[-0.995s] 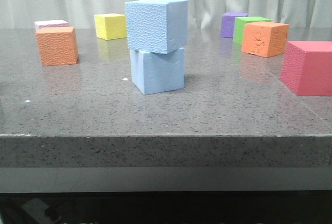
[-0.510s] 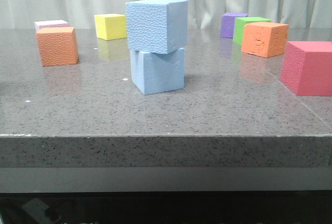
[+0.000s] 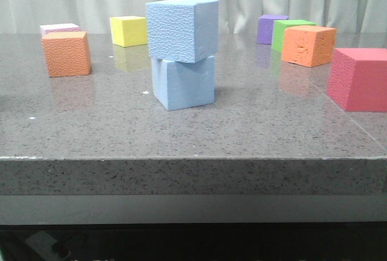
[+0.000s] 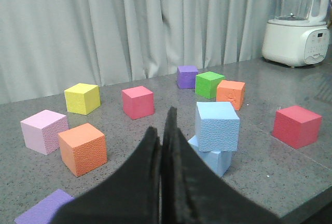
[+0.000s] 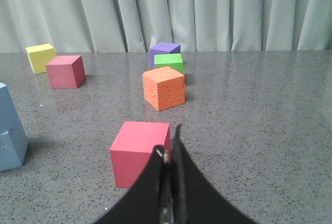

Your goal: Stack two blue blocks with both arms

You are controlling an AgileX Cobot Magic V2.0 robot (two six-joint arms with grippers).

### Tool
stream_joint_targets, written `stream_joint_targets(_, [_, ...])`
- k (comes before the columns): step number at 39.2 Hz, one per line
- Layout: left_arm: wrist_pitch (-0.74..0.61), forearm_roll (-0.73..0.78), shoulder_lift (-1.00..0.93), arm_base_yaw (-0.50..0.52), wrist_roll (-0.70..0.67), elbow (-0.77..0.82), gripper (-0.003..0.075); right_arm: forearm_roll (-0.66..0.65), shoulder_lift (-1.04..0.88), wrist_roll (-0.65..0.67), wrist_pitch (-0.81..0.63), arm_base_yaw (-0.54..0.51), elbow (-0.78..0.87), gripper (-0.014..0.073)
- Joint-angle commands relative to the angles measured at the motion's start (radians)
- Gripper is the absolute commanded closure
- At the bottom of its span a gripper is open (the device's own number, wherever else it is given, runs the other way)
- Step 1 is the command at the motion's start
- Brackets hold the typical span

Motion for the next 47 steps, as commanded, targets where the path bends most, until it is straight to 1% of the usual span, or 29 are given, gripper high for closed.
stream_joint_targets(1, [-0.083,-0.003,0.013,-0.006,-0.002,-0.024,0.0738,-0.01,0.01,-0.01,-0.088,-0.004,-0.026,0.0663])
stream_joint_targets(18, [-0.083,-0.003,0.013,-0.006,0.008,-0.005,0.0738,-0.01,0.01,-0.01,-0.088,-0.004,-0.026,0.0663])
stream_joint_targets(21, [-0.083,-0.053,0.013,-0.003,0.073,0.018,0.0738,-0.01,0.01,-0.01,-0.088,-0.004,-0.026,0.0663])
stream_joint_targets(22, [-0.083,-0.08,0.013,-0.003,0.131,0.029,0.0738,-0.01,0.01,-0.01,-0.088,-0.004,-0.026,0.0663])
stream_joint_targets(25, [-0.087,-0.152,0.012,-0.003,0.231,0.054,0.0738,-0.01,0.01,-0.01,-0.088,-0.004,-0.026,0.0663])
stream_joint_targets(31, [-0.091,-0.17,0.002,0.009,0.239,0.117,0.0738,-0.01,0.01,-0.01,-0.088,-0.004,-0.026,0.0663])
stream_joint_targets(33, [-0.093,-0.198,-0.016,0.04,0.233,0.149,0.0738,-0.01,0.01,-0.01,-0.088,-0.004,-0.026,0.0663])
stream_joint_targets(37, [-0.118,-0.268,-0.077,0.134,0.233,0.224,0.0738,-0.01,0.01,-0.01,-0.088,-0.004,-0.026,0.0663])
stream_joint_targets(40, [-0.14,-0.311,-0.134,0.22,0.233,0.275,0.0738,-0.01,0.01,-0.01,-0.088,-0.004,-0.026,0.0663])
stream_joint_targets(47, [-0.142,-0.368,-0.244,0.425,0.233,0.375,0.0738,-0.01,0.01,-0.01,-0.088,-0.004,-0.026,0.0663])
